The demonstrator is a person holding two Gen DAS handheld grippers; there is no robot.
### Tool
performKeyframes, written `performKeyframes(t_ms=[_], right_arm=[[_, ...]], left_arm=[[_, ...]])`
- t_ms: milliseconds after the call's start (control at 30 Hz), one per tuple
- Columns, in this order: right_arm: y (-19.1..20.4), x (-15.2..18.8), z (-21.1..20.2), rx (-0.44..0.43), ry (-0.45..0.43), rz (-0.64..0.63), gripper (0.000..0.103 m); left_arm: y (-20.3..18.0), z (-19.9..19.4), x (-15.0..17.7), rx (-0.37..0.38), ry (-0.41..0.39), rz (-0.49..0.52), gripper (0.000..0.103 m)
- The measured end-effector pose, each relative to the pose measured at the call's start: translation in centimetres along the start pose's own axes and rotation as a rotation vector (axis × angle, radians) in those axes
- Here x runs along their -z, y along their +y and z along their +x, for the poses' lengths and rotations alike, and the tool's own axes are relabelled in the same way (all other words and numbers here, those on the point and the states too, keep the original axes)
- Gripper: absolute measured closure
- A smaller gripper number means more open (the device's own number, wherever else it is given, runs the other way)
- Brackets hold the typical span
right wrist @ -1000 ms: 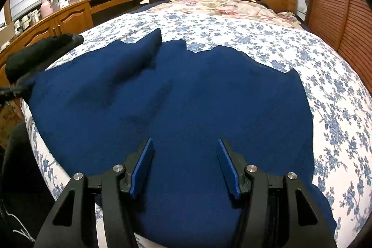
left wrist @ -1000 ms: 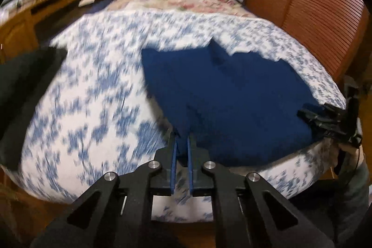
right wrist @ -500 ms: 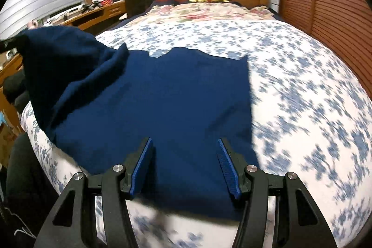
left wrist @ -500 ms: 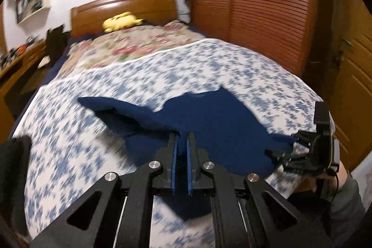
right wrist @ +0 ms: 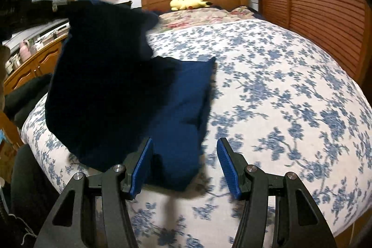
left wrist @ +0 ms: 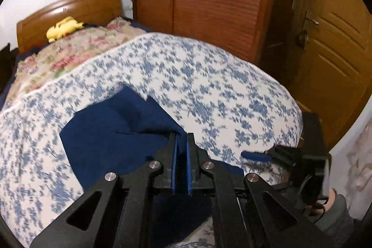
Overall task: Fold large clothes
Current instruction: 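Grasp the navy jacket edge with the left tool and fold it over lengthwise, then open the left tool and release the folded jacket onto the quilt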
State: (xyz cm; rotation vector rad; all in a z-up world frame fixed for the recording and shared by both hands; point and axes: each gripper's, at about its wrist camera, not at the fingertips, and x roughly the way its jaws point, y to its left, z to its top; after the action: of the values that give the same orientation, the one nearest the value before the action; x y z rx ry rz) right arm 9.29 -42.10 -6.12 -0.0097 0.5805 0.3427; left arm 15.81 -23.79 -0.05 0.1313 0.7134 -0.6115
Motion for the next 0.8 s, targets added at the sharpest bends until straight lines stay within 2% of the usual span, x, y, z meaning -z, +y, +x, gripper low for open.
performKeyframes(t_ms=[67, 200, 333, 467, 600, 800], right_arm=[[-0.2, -0.1, -0.2, 0.006, -0.004, 0.005, 0.044], [0.1, -0.6, -0.3, 0.007, -0.010, 0.004, 0.044], [0.4, -1.4, -0.5, -0.002, -0.027, -0.007, 0.044], [0.7, -2.4, -0.7, -0.011, -0.053, -0.013, 0.044], [1.1, -3.5, -0.7, -0.020, -0.082, -0.028, 0.044], [2.3, -5.5, 0.1, -0.034, -0.105, -0.063, 0.044]], left_arm=[[0.3, 1.1, 1.1, 0.010, 0.053, -0.013, 0.096], [0.4, 1.3, 2.4, 0.021, 0.076, -0.022, 0.095], [0.5, -0.6, 2.7, 0.019, 0.046, -0.010, 0.077], [1.2, -2.8, 3.4, -0.020, 0.009, 0.002, 0.068], [3.0, -4.4, 4.9, -0.067, -0.014, -0.018, 0.066], [6.6, -4.5, 7.5, -0.125, -0.001, -0.077, 0.066]])
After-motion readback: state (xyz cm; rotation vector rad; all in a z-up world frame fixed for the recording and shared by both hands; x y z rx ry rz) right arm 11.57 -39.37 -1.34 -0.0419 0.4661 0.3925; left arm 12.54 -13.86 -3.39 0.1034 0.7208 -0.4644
